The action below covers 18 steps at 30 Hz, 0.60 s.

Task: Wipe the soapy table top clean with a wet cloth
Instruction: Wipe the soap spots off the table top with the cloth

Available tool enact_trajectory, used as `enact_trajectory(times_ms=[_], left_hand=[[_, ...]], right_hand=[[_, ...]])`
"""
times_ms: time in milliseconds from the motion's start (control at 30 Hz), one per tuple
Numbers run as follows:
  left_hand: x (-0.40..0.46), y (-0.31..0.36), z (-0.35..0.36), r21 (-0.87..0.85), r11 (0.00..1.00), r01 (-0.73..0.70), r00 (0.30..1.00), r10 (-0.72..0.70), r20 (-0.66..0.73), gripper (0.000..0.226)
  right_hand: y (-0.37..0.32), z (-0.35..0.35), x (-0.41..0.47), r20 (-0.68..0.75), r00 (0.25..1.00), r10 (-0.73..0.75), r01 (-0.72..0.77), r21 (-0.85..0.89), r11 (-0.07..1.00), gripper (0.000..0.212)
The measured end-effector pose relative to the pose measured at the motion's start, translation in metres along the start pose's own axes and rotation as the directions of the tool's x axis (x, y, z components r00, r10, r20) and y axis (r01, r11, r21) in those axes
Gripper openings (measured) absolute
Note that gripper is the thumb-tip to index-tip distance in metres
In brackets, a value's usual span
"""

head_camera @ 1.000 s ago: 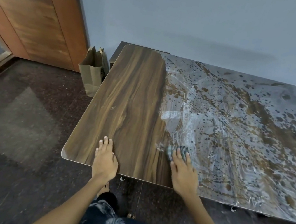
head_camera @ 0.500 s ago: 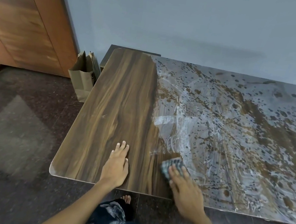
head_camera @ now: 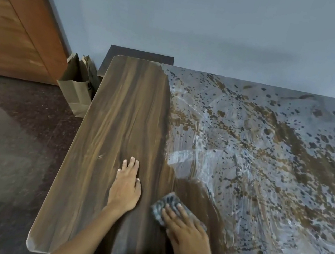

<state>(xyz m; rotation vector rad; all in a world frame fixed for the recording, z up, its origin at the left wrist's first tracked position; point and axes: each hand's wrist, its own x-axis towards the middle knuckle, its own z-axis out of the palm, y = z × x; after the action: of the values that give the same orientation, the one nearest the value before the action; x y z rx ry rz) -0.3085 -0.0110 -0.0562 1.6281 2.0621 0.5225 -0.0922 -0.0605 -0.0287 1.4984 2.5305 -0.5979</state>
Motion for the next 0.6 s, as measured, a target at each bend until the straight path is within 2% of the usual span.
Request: enact_trajectory(times_ms=[100, 133, 200, 267, 333, 433, 500, 600], left_hand=[[0.015, 0.002, 0.000, 0.012, 1.000, -0.001, 1.000, 0.000, 0.014, 0.053], [0.020, 0.003, -0.001, 0.014, 1.000, -0.005, 1.000, 0.005, 0.014, 0.053], [0.030, 0.004, -0.002, 0.015, 1.000, -0.011, 1.000, 0.011, 0.016, 0.052], [0.036, 0.006, -0.002, 0.016, 1.000, -0.007, 1.000, 0.006, 0.028, 0.051], [0.042, 0.007, -0.003, 0.008, 1.000, 0.001, 1.000, -0.001, 0.029, 0.051], [0.051, 0.008, -0.003, -0.001, 1.000, 0.006, 0.999, -0.006, 0.036, 0.052], [0.052, 0.006, -0.003, -0.011, 1.000, 0.002, 0.999, -0.001, 0.036, 0.053], [0.050, 0.001, -0.004, -0.034, 0.999, -0.030, 0.999, 0.031, 0.025, 0.052]], right_hand=[[0.035, -0.025, 0.029, -0.060, 0.992, 0.109, -0.112, -0.057, 0.992, 0.057], [0.044, -0.033, 0.046, -0.071, 0.983, 0.169, -0.170, -0.004, 0.985, 0.060], [0.052, -0.046, 0.087, -0.089, 0.954, 0.285, -0.279, 0.073, 0.957, 0.052], [0.042, -0.054, 0.122, -0.093, 0.938, 0.334, -0.325, 0.107, 0.940, 0.049], [0.020, -0.051, 0.138, -0.096, 0.954, 0.283, -0.276, 0.077, 0.958, 0.050], [-0.013, -0.031, 0.121, -0.068, 0.995, 0.069, -0.066, 0.048, 0.997, 0.050], [-0.019, -0.020, 0.091, -0.056, 0.997, -0.051, 0.051, 0.008, 0.999, 0.048], [0.004, -0.017, 0.059, -0.051, 0.997, -0.054, 0.053, -0.026, 0.998, 0.047]])
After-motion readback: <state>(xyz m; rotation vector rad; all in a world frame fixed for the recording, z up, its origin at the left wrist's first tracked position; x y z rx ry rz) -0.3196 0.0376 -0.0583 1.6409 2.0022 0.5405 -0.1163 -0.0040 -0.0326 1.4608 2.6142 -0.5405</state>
